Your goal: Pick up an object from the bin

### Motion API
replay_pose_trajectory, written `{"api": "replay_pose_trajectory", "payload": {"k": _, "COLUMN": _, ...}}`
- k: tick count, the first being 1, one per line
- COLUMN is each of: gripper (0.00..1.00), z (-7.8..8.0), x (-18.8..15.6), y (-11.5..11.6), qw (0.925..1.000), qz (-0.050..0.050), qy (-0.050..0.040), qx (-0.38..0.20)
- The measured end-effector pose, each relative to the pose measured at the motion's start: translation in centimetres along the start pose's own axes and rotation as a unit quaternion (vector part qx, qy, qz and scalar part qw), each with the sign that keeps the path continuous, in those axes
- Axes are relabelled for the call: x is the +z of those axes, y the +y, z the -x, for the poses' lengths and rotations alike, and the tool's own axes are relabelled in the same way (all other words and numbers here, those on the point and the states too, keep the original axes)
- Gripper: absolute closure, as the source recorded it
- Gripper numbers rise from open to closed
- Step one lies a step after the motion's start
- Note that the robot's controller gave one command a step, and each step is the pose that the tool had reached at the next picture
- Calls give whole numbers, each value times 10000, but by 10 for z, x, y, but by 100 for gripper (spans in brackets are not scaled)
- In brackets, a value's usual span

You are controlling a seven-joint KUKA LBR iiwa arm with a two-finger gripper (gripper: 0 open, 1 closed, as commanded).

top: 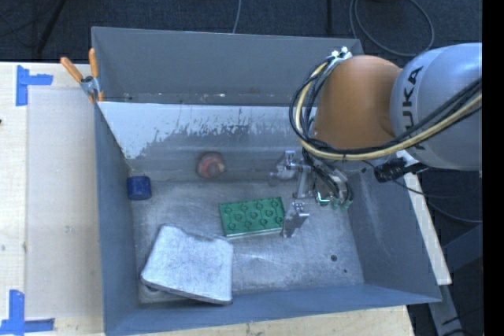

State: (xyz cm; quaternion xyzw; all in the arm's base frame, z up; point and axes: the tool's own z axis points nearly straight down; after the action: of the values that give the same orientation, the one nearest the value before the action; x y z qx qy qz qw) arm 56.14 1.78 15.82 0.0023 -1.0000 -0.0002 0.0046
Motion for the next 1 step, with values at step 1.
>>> {"api": "replay_pose_trajectory", "payload": {"k": 1, "gripper": 0, "z": -11, "x": 75, "y": 0, "qw": 9990, "qz": 7, "qy": -82, "qx": 445}}
